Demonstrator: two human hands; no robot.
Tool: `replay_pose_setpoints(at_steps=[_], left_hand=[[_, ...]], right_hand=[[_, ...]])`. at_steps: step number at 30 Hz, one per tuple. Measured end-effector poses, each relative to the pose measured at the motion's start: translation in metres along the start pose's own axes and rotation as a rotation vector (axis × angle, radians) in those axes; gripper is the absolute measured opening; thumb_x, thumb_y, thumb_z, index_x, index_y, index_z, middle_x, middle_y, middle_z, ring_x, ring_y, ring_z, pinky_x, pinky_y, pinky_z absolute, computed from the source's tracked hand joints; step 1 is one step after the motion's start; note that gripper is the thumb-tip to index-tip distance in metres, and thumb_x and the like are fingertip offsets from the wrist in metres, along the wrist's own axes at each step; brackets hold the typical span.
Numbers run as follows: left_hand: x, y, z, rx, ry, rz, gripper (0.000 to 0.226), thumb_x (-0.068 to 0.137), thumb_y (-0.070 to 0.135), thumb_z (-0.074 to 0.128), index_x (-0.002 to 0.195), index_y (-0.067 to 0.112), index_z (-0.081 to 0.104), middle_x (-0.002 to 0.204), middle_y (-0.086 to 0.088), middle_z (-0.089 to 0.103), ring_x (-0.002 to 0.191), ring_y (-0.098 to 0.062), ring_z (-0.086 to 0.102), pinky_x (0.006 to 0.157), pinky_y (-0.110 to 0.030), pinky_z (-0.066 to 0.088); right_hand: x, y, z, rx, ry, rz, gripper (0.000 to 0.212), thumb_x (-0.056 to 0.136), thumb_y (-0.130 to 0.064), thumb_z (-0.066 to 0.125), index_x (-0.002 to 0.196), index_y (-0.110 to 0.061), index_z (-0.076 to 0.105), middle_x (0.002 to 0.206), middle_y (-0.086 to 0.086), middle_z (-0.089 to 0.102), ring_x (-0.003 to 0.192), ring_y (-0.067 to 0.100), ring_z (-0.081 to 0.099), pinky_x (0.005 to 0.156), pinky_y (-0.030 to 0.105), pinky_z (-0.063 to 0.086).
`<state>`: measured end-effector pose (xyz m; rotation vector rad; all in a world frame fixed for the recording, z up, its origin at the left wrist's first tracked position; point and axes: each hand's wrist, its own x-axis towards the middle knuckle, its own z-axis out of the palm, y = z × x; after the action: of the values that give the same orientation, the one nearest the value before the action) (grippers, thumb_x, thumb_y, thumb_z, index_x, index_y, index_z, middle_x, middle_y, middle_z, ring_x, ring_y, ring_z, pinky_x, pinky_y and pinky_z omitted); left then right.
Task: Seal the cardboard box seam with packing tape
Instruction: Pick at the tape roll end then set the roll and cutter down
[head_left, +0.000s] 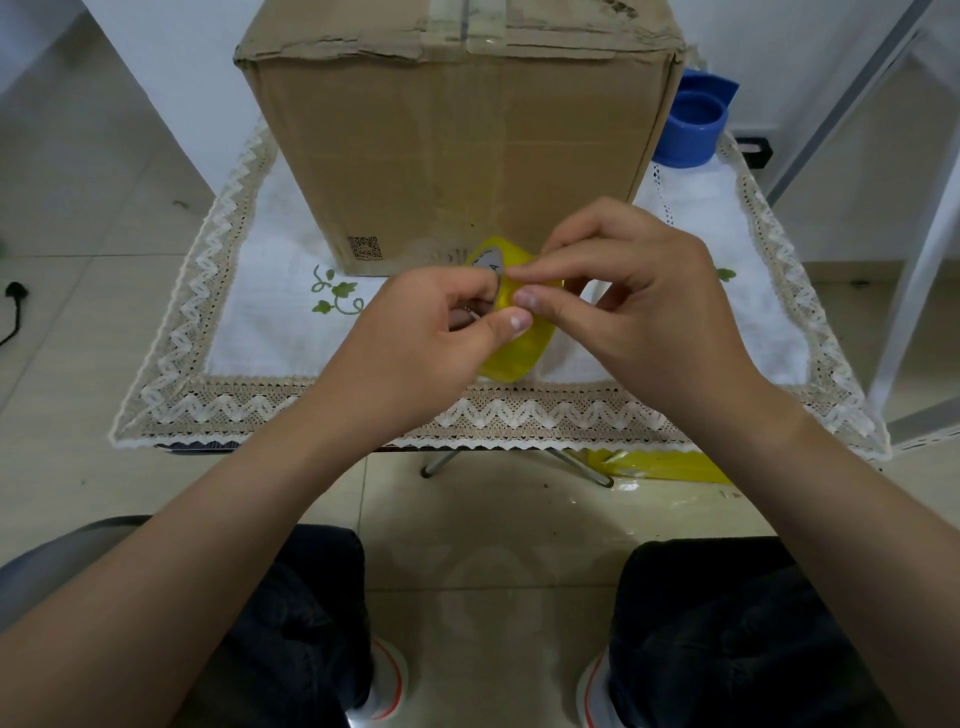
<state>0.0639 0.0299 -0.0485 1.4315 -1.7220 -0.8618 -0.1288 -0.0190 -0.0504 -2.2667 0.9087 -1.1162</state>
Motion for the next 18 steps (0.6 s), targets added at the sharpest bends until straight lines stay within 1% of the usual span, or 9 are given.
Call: replay_pose_setpoints(at_steps=[1, 3, 4, 5, 7, 9, 12, 14, 18], left_hand=[[0.000, 0.000, 0.000, -0.008, 0.000, 0.005, 0.028, 0.091, 0.034, 0.061, 0.086, 0.008, 0.071, 0.072, -0.021, 0.061, 0.063, -0.036, 0.055, 0.058, -0.033, 0.041], [0.000, 0.000, 0.000, -0.013, -0.006, 0.007, 0.031, 0.091, 0.035, 0.061, 0.092, 0.007, 0.073, 0.083, -0.027, 0.066, 0.075, -0.043, 0.064, 0.065, -0.049, 0.054], [0.000, 0.000, 0.000, -0.008, -0.008, 0.004, 0.033, 0.091, 0.036, 0.061, 0.094, 0.006, 0.074, 0.087, -0.029, 0.068, 0.081, -0.045, 0.066, 0.070, -0.057, 0.056], [0.001, -0.001, 0.000, -0.001, -0.006, 0.000, 0.035, 0.091, 0.038, 0.061, 0.096, 0.006, 0.074, 0.089, -0.029, 0.069, 0.084, -0.046, 0.067, 0.074, -0.061, 0.055], [0.002, -0.002, -0.002, 0.022, 0.001, 0.005, 0.037, 0.091, 0.039, 0.061, 0.097, 0.005, 0.074, 0.089, -0.027, 0.070, 0.084, -0.043, 0.067, 0.074, -0.060, 0.055], [0.002, -0.002, -0.002, 0.073, 0.011, 0.036, 0.040, 0.090, 0.041, 0.060, 0.096, 0.003, 0.073, 0.085, -0.026, 0.070, 0.080, -0.041, 0.066, 0.071, -0.055, 0.054], [0.000, -0.002, 0.000, 0.166, 0.014, 0.075, 0.045, 0.090, 0.044, 0.059, 0.094, 0.002, 0.072, 0.073, -0.024, 0.064, 0.071, -0.040, 0.056, 0.062, -0.044, 0.045], [0.000, -0.002, 0.001, 0.214, 0.007, 0.085, 0.044, 0.089, 0.045, 0.059, 0.092, 0.003, 0.072, 0.067, -0.022, 0.060, 0.067, -0.038, 0.052, 0.061, -0.044, 0.041], [0.000, -0.003, 0.002, 0.297, 0.002, 0.114, 0.046, 0.089, 0.047, 0.057, 0.090, 0.003, 0.072, 0.063, -0.019, 0.060, 0.062, -0.033, 0.051, 0.059, -0.040, 0.039]], right_hand=[[0.000, 0.000, -0.002, 0.001, -0.012, 0.006, 0.009, 0.091, -0.017, 0.081, 0.100, -0.018, 0.082, 0.096, 0.006, 0.069, 0.077, 0.011, 0.062, 0.064, 0.005, 0.039], [0.001, 0.000, -0.006, -0.003, -0.048, 0.020, 0.004, 0.091, -0.017, 0.081, 0.095, -0.019, 0.081, 0.096, 0.004, 0.069, 0.076, 0.013, 0.063, 0.064, 0.006, 0.040], [0.001, 0.000, -0.008, -0.005, -0.062, 0.027, 0.002, 0.091, -0.017, 0.081, 0.093, -0.018, 0.081, 0.097, 0.003, 0.070, 0.076, 0.013, 0.063, 0.064, 0.006, 0.041], [0.001, 0.001, -0.010, -0.008, -0.065, 0.036, 0.003, 0.091, -0.017, 0.081, 0.093, -0.017, 0.081, 0.097, 0.002, 0.071, 0.075, 0.011, 0.063, 0.065, 0.006, 0.041], [0.002, 0.003, -0.012, -0.032, -0.037, 0.058, 0.009, 0.091, -0.019, 0.081, 0.100, -0.017, 0.081, 0.096, -0.001, 0.074, 0.073, 0.011, 0.063, 0.065, 0.005, 0.041], [0.002, 0.005, -0.013, -0.060, -0.026, 0.057, 0.014, 0.091, -0.020, 0.081, 0.105, -0.020, 0.081, 0.094, -0.004, 0.074, 0.073, 0.010, 0.063, 0.065, 0.005, 0.041], [0.002, 0.006, -0.011, -0.069, -0.058, 0.043, 0.010, 0.092, -0.018, 0.081, 0.101, -0.018, 0.082, 0.092, -0.006, 0.073, 0.075, 0.005, 0.064, 0.065, 0.005, 0.042], [0.002, 0.008, -0.011, -0.077, -0.075, 0.054, 0.008, 0.091, -0.019, 0.081, 0.099, -0.018, 0.083, 0.092, -0.006, 0.074, 0.074, 0.009, 0.066, 0.066, 0.006, 0.043], [0.002, 0.008, -0.012, -0.101, -0.103, 0.031, 0.004, 0.092, -0.018, 0.080, 0.094, -0.017, 0.083, 0.090, -0.005, 0.075, 0.070, 0.012, 0.066, 0.064, 0.010, 0.045]])
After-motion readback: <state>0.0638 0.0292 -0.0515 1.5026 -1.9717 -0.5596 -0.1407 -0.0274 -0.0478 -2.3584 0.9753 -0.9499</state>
